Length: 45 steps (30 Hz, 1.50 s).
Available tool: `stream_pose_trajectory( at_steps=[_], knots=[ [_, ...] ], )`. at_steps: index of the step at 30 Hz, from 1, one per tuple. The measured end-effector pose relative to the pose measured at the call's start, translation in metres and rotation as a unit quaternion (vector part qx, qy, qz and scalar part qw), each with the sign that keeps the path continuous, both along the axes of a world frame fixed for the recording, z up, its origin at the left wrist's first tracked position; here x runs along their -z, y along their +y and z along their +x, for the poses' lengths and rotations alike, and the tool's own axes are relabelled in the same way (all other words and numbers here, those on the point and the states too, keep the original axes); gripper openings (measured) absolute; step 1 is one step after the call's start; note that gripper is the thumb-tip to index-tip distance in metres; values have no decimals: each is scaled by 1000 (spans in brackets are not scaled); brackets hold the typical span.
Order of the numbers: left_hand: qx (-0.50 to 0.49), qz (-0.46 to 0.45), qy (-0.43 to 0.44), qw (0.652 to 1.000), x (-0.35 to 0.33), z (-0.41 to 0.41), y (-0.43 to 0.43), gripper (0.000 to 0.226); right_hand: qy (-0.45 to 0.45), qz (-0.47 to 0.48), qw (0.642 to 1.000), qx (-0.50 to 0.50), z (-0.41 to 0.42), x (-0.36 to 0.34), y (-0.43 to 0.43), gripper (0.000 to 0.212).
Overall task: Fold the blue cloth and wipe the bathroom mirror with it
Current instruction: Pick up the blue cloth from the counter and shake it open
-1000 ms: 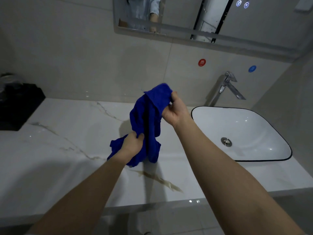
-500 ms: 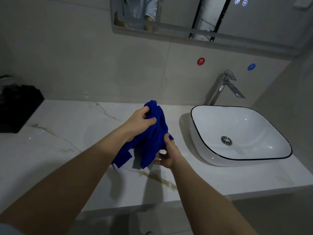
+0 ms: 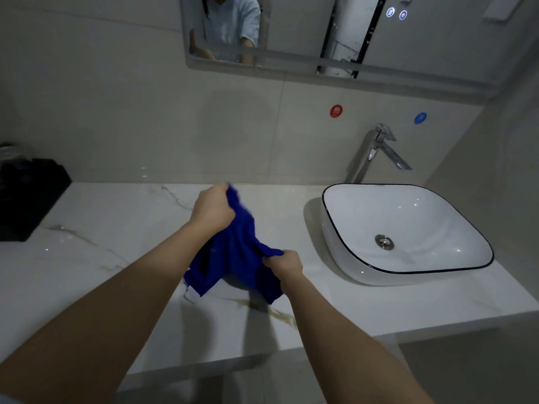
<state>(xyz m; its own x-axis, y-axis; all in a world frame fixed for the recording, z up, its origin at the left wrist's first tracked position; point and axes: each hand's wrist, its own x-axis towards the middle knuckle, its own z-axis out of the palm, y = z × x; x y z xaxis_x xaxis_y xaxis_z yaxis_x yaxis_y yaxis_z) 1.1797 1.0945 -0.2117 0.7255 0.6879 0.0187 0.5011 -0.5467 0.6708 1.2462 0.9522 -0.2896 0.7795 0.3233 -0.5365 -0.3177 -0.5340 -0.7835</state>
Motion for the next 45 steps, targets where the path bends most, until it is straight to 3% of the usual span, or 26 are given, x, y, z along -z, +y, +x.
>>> stream_pose_trajectory(
  at_steps=[3,5,8,10,13,16,20,23,25,27,32,34,38,42,45],
  knots=[
    [18,99,187,977,20,-21,3,20,-91,-10,995,-35,-1,-2,-1,10],
    [14,134,260,956,31,-31,2,29,-132,-25,989,-59,-1,-3,-3,19],
    [-14,131,297,946,41,-36,3,35,-153,-22,986,-60,-1,-2,-5,46],
    [-41,99,303,947,42,-41,7,37,-142,27,988,-58,0,0,-7,55],
    [-66,-1,270,961,42,-42,9,52,-91,121,987,-57,3,0,-10,64],
    [-68,-65,167,982,48,-42,9,60,-113,125,983,-75,6,1,-7,50],
    [14,-105,21,994,53,-50,9,60,-109,111,986,-68,5,-6,-3,41],
    [97,-157,47,982,54,-53,11,69,-99,67,986,-120,7,-14,-2,56],
    [133,-111,126,977,57,-55,10,74,-150,6,975,-166,8,-17,0,68],
    [124,10,166,978,61,-55,11,71,-215,-38,958,-184,9,-19,2,71],
    [4,119,92,989,55,-55,19,66,-293,-83,947,-100,11,-21,4,62],
    [-27,102,34,994,50,-55,20,56,-306,-102,943,-78,11,-24,6,54],
    [-52,-17,-82,995,41,-53,19,44,-315,-123,939,-67,16,-29,8,47],
    [-62,-54,-74,994,42,-57,20,43,-325,-144,932,-70,24,-32,3,40],
    [-99,-52,-46,993,45,-60,25,57,-340,-172,922,-68,25,-34,-3,37]
  ],
)
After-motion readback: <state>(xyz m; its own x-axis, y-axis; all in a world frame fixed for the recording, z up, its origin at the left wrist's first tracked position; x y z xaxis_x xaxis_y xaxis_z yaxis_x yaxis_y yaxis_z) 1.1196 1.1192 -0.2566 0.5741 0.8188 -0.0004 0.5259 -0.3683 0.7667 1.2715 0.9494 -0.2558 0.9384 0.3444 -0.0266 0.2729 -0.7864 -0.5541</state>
